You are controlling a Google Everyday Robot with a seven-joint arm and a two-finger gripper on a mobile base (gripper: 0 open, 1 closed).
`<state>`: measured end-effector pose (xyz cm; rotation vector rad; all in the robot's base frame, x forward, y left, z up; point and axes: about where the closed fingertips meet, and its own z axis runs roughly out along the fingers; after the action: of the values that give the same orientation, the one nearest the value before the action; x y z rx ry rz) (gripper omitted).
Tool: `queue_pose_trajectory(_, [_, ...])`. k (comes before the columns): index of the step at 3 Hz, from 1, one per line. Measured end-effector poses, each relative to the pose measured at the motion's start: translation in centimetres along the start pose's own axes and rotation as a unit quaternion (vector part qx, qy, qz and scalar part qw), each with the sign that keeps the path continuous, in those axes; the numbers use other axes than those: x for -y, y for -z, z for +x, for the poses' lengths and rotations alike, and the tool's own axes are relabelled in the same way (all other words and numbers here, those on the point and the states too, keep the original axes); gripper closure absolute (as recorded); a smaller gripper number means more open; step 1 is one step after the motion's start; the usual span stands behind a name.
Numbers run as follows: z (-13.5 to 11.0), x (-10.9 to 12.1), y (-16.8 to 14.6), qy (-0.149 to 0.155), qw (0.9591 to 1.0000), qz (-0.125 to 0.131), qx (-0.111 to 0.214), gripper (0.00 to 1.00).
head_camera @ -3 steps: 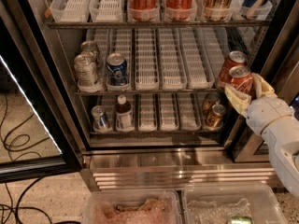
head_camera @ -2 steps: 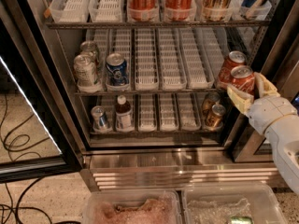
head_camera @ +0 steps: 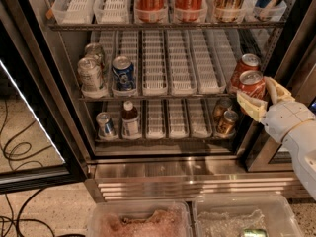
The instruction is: Pick coke can from middle shelf of fridge
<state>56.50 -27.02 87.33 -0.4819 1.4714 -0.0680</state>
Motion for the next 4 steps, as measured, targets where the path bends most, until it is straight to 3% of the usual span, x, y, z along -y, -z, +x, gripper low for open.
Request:
queue_pose_trajectory(1, [-1.1, -2.0, 0.7, 0.002, 0.9976, -0.068, -0.01, 1.0])
queue_pose_trajectory(2, [-0.5, -3.5, 4.1, 0.004, 0.9916, -0.125, -0.033, 1.0])
queue_pose_trajectory(3, [-1.3, -5.1, 4.6, 0.0, 0.9871, -0.159, -0.017, 1.0])
queue_pose_trajectory(4, [-1.3, -5.1, 4.6, 0.0, 0.9871, -0.159, -0.017, 1.0])
